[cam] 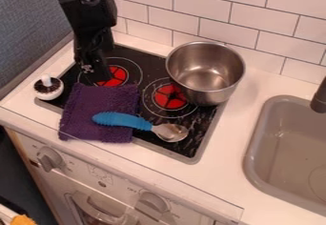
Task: Move the white object to the upper center of the stove
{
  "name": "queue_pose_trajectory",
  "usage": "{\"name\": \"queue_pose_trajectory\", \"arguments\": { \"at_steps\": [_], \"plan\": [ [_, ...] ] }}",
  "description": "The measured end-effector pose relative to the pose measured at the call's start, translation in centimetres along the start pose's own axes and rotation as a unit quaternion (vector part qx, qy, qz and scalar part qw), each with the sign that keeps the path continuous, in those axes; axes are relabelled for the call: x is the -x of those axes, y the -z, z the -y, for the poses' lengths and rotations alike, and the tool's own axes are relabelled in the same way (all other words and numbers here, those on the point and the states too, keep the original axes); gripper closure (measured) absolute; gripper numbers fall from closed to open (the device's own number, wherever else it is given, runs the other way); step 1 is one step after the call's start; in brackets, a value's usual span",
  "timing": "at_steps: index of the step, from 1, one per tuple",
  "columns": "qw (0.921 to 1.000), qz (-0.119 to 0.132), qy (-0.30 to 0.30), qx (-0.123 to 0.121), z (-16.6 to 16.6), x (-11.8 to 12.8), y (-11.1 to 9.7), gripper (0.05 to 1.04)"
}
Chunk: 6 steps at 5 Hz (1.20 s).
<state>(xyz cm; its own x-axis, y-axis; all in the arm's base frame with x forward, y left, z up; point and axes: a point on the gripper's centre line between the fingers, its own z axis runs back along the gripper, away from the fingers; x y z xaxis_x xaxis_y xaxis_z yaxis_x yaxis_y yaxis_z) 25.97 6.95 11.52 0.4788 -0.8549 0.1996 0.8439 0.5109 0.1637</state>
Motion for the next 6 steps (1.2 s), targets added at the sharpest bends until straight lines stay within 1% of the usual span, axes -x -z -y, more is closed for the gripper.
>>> {"name": "queue_pose_trajectory", "arguments": {
  "at_steps": [1, 2, 3, 4, 5, 6],
  "plan": [
    [0.9999, -0.003, -0.004, 0.012, 0.3, 0.2, 0.6, 0.083],
    [0.9982, -0.027, -0.053, 0.013, -0.5, 2.9, 0.9, 0.083],
    [0.9945, -0.041, -0.096, 0.006, -2.2, 4.9, 0.6, 0.083],
    [0.9894, -0.045, -0.137, -0.020, -3.0, 7.2, 0.1, 0.083],
    [0.9832, -0.069, -0.165, -0.037, -3.7, 9.2, 1.1, 0.083],
    [0.9765, -0.079, -0.194, -0.052, -4.2, 11.4, 1.7, 0.083]
  ]
}}
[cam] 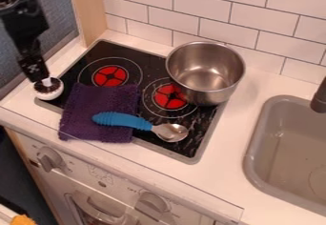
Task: Move the white object to the upper center of the stove
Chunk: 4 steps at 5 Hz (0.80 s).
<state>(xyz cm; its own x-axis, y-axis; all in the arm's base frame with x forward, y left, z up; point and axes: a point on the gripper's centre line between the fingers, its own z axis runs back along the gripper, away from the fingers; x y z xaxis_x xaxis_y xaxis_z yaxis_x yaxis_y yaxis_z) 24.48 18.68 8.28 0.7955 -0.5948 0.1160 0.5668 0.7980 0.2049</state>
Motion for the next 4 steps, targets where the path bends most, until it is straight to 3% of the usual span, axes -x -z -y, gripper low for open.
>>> {"name": "queue_pose_trajectory", "arguments": {
  "at_steps": [2, 4],
  "plan": [
    [0.9999, -0.009, 0.006, -0.011, 0.0, 0.6, 2.1, 0.083],
    [0.9992, -0.022, 0.031, 0.014, 1.2, 0.7, 4.3, 0.083]
  ]
}}
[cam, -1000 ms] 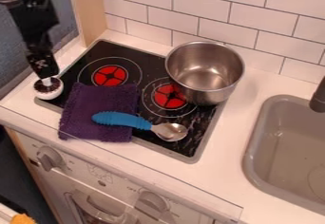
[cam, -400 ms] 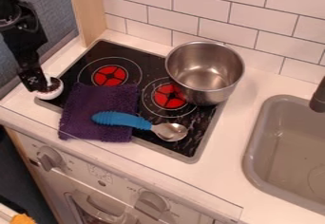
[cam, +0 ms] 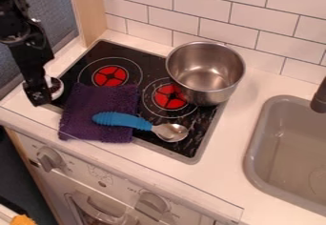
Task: Move the white object to the upper center of the stove
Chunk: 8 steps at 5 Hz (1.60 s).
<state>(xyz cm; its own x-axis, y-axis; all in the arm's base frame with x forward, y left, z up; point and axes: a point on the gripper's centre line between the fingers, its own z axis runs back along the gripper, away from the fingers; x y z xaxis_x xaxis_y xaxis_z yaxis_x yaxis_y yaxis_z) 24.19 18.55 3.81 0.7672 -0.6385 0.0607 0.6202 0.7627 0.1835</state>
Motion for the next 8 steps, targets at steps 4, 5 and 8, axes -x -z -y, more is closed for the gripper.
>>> {"name": "queue_pose_trajectory", "arguments": {
  "at_steps": [4, 5, 8],
  "plan": [
    [0.9993, 0.011, 0.016, -0.030, -1.2, -1.0, 1.7, 0.353],
    [0.9989, 0.006, 0.018, -0.043, -1.5, -1.1, 1.7, 0.359],
    [0.9983, 0.024, 0.018, -0.050, -1.2, -2.0, -1.6, 0.359]
  ]
}}
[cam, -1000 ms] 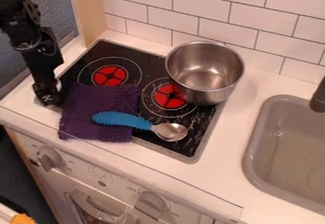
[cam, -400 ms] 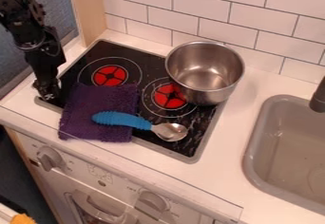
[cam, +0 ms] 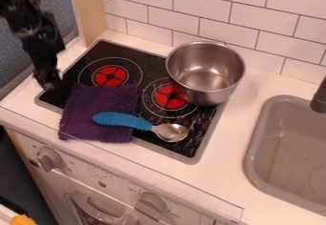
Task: Move the white object to the upper center of the stove
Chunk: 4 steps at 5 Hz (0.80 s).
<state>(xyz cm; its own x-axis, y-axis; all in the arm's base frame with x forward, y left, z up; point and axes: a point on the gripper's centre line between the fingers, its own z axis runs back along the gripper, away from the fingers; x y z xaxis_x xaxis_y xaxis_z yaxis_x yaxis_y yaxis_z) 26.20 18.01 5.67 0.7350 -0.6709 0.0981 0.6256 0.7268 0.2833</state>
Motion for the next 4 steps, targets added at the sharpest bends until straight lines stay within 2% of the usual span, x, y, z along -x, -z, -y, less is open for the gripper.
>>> {"name": "queue_pose_trajectory", "arguments": {
  "at_steps": [1, 2, 3, 4],
  "plan": [
    [0.9996, 0.019, -0.012, -0.016, -0.9, -1.0, -2.7, 0.359],
    [0.9987, 0.045, 0.002, -0.024, -1.1, -3.6, -4.5, 0.359],
    [0.9953, 0.078, 0.044, -0.035, -1.5, -7.6, -5.4, 0.359],
    [0.9908, 0.106, 0.078, -0.032, -1.4, -11.5, -5.1, 0.359]
  ]
}}
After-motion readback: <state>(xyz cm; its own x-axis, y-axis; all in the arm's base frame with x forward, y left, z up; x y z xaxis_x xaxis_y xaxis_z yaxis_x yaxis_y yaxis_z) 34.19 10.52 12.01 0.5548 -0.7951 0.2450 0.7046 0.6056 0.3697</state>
